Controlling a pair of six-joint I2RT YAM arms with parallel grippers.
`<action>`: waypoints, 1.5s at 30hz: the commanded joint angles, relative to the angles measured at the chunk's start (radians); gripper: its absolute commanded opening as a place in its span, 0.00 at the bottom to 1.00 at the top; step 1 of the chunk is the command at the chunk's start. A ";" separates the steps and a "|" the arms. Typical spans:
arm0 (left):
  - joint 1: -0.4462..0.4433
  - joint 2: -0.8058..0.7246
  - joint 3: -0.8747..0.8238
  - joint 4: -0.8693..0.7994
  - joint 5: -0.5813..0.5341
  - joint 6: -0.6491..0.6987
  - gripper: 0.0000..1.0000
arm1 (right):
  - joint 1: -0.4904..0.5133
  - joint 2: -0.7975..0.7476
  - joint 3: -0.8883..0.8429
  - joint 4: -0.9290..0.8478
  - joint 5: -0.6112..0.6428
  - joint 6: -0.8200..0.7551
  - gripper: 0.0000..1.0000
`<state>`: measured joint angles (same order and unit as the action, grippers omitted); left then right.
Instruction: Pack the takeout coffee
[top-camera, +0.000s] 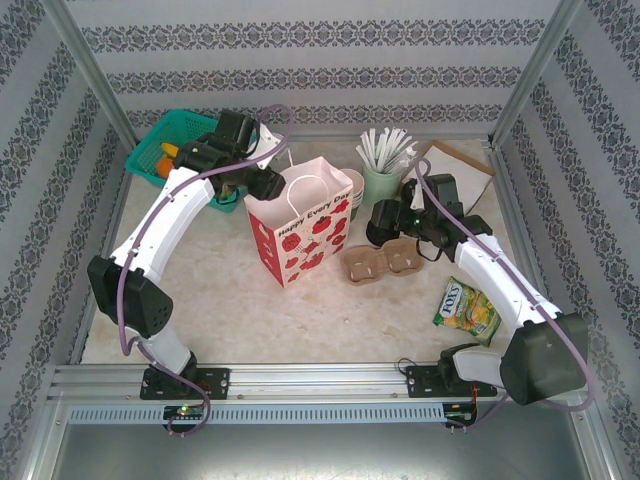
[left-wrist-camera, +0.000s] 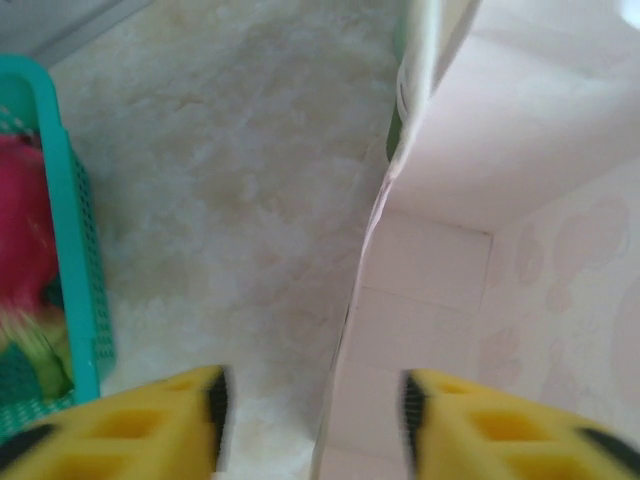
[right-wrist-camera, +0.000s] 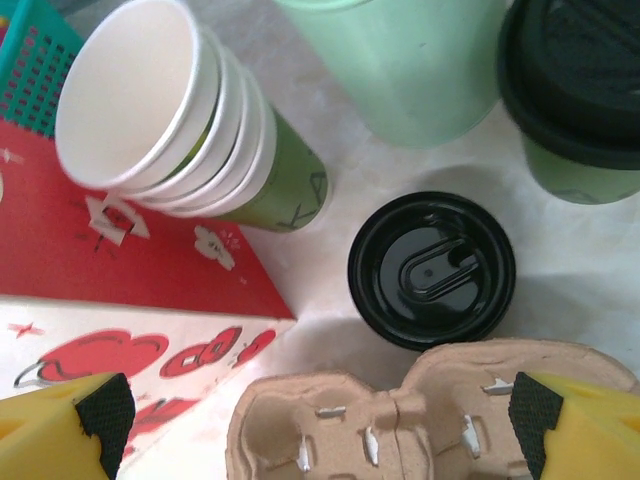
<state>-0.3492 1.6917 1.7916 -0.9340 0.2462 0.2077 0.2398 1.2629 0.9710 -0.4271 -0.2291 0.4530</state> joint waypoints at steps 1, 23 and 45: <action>0.010 -0.002 0.029 -0.002 0.040 0.044 0.33 | 0.026 -0.012 -0.001 -0.072 -0.046 -0.090 0.98; 0.010 -0.240 -0.227 -0.058 0.275 0.070 0.00 | 0.146 0.325 0.101 -0.339 0.166 -0.125 0.67; 0.012 -0.262 -0.285 -0.022 0.265 0.059 0.01 | 0.167 0.450 0.173 -0.414 0.222 -0.260 0.47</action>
<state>-0.3454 1.4487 1.5246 -0.9600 0.5159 0.2619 0.4206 1.6962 1.1202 -0.8169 -0.0006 0.2264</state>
